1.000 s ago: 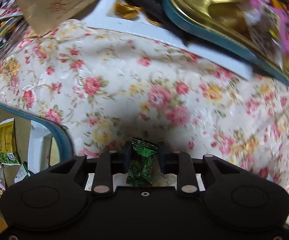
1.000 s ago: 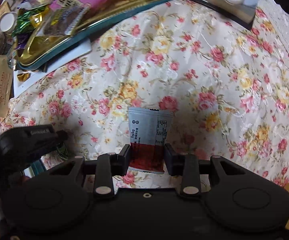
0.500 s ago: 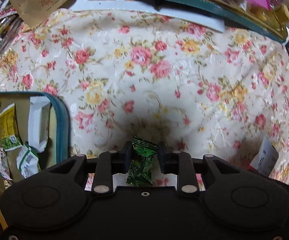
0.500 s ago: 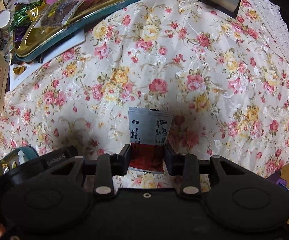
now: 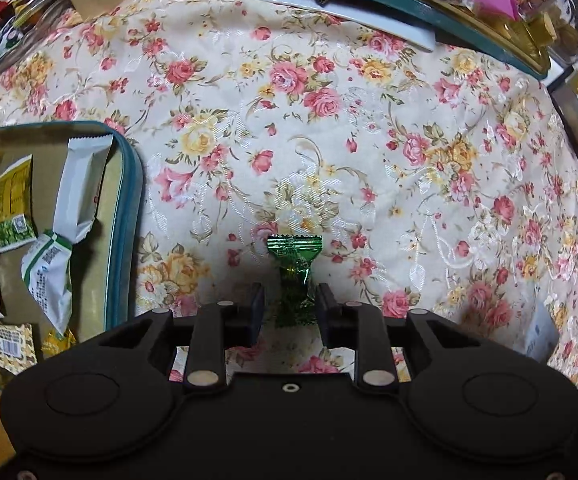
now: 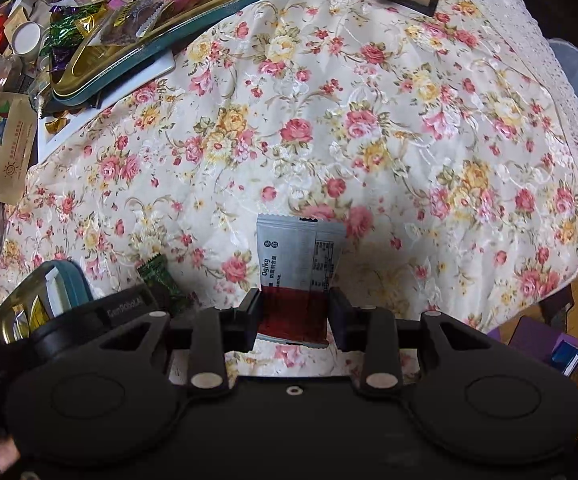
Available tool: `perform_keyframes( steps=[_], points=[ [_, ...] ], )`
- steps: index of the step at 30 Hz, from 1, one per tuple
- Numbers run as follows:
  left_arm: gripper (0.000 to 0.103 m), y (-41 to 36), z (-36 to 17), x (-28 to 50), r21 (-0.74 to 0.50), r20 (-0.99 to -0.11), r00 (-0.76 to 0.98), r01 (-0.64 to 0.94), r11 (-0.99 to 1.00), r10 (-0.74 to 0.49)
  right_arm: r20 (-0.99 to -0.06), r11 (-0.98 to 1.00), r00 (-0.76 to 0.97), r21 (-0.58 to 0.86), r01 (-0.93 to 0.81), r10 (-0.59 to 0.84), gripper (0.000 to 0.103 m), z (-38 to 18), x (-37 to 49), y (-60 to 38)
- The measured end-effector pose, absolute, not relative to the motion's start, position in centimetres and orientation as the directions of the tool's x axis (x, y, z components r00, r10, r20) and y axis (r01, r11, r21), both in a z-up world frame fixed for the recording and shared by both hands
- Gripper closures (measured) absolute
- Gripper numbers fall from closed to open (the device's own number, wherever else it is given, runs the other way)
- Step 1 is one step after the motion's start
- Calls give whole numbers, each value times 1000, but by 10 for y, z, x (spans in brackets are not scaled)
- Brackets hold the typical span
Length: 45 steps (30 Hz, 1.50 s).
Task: Organize snacks
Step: 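Lift the green candy with the left tool while the right tool lifts the red-white packet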
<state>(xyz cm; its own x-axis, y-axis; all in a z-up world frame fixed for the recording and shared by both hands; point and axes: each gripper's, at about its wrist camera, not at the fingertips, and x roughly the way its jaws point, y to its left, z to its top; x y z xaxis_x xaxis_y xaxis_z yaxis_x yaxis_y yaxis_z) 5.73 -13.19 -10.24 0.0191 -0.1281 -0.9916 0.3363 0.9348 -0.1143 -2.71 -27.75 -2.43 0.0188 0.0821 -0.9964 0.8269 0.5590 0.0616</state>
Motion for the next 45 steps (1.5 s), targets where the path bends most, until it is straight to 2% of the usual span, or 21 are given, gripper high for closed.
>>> perform_keyframes(
  steps=[6, 16, 24, 33, 37, 45],
  points=[
    [67, -105, -103, 51, -167, -984, 15, 254, 953, -177, -996, 540, 35, 72, 839, 79, 66, -17, -45, -275],
    [67, -112, -103, 49, -166, -982, 50, 246, 955, -183, -996, 529, 36, 72, 845, 79, 66, -14, -60, -273],
    [67, -139, -107, 62, -90, -992, 65, 272, 958, -112, -996, 521, 36, 75, 850, 84, 66, -14, -64, -277],
    [67, -146, -117, 59, -83, -995, 31, 280, 956, -95, -995, 514, 45, 83, 854, 85, 66, -11, -66, -277],
    [77, -147, -114, 59, -90, -995, 20, 281, 956, -100, -996, 513, 48, 82, 855, 80, 66, -8, -66, -275],
    [80, -139, -89, 44, -73, -996, 33, 302, 950, -87, -993, 523, 74, 112, 845, 92, 66, 0, -60, -262]
  ],
)
